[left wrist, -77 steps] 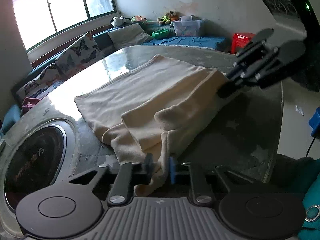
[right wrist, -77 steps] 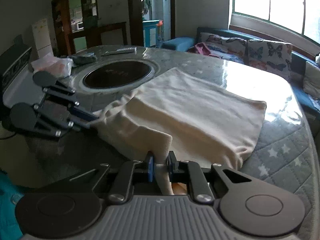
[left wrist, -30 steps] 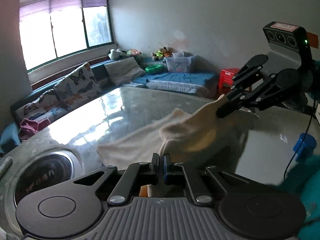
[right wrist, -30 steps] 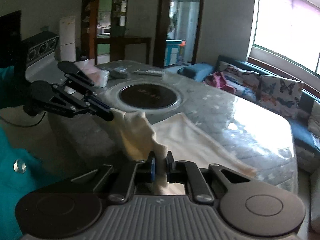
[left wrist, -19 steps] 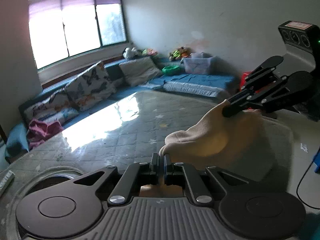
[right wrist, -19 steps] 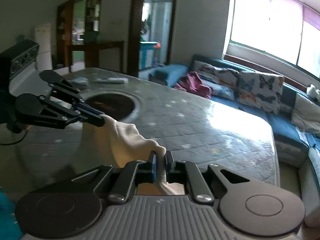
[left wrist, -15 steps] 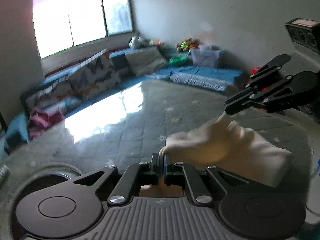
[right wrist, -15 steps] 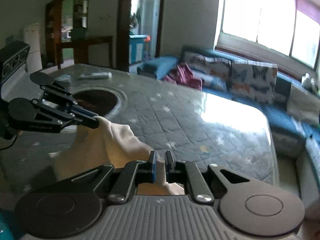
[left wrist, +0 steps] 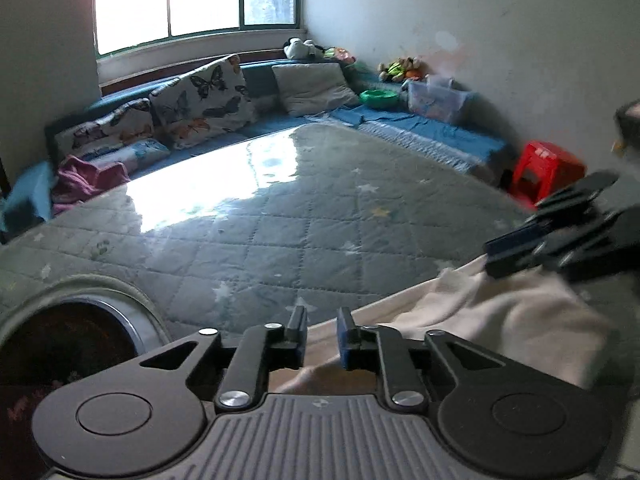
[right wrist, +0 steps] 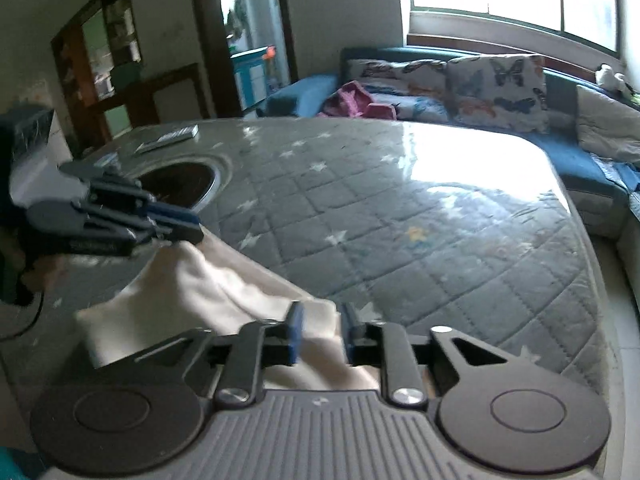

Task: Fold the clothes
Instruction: 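Fold the hem over toward the collar with both grippers, then lower the folded hem onto the sweatshirt and open both grippers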

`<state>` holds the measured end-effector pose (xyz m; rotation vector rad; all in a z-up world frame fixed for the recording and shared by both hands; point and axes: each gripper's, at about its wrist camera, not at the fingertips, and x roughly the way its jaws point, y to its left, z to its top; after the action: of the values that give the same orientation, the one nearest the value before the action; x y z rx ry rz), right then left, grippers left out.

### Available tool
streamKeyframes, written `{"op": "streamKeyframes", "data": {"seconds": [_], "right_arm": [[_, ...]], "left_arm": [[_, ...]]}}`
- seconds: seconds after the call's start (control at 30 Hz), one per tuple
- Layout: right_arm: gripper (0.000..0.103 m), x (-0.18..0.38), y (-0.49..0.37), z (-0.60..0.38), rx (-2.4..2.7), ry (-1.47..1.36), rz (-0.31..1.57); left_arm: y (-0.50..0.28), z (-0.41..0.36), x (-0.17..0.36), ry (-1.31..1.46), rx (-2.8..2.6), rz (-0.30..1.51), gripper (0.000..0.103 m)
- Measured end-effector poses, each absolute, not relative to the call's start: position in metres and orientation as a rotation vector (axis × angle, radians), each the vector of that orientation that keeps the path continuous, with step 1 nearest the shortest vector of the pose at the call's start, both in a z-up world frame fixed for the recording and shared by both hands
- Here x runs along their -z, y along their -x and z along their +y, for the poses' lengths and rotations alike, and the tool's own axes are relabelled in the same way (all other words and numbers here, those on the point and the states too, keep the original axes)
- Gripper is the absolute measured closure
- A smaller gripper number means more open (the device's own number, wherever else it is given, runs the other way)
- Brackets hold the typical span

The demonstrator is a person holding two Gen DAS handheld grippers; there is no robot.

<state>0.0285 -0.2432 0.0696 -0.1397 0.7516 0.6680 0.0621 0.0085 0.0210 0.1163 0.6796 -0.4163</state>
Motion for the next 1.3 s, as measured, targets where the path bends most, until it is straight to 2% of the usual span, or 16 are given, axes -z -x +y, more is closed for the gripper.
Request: {"op": "streamKeyframes", "data": {"seconds": [0.03,0.1,0.37,0.5,0.53,0.6,0.7,0.73,0.97,1.17,1.3], "right_arm": [[0.073,-0.069,-0.029,-0.24,-0.672,0.143,0.756],[0.073,-0.067,-0.031,-0.234,-0.677,0.146,0.768],[0.074,-0.05,-0.036,-0.221,-0.67,0.156,0.8],[0.084,-0.049,-0.034,-0.22,-0.652,0.168,0.791],[0.09,-0.05,-0.033,-0.219,-0.647,0.179,0.783],[0.094,-0.051,-0.03,-0.218,-0.641,0.189,0.77],[0.098,-0.055,-0.025,-0.217,-0.63,0.212,0.734],[0.098,-0.058,-0.023,-0.216,-0.627,0.22,0.717],[0.098,-0.081,-0.016,-0.218,-0.559,0.242,0.578],[0.098,-0.052,-0.035,-0.21,-0.494,0.236,0.644],[0.092,-0.051,-0.037,-0.213,-0.481,0.222,0.662]], "left_arm": [[-0.059,0.009,-0.024,-0.109,0.42,0.678,0.06],[-0.052,0.008,-0.028,-0.114,0.43,0.663,0.053],[-0.051,0.008,-0.025,-0.105,0.458,0.694,0.05],[-0.054,0.004,-0.023,-0.114,0.48,0.706,0.047],[-0.054,0.001,-0.021,-0.131,0.482,0.707,0.047],[-0.056,-0.005,-0.017,-0.157,0.502,0.715,0.049],[-0.057,-0.011,-0.013,-0.187,0.529,0.724,0.088],[-0.057,-0.013,-0.013,-0.194,0.53,0.719,0.092],[-0.049,-0.022,-0.028,-0.24,0.441,0.56,0.095],[-0.073,-0.042,0.007,-0.242,0.363,0.65,0.094],[-0.075,-0.045,0.01,-0.264,0.339,0.663,0.089]]}}
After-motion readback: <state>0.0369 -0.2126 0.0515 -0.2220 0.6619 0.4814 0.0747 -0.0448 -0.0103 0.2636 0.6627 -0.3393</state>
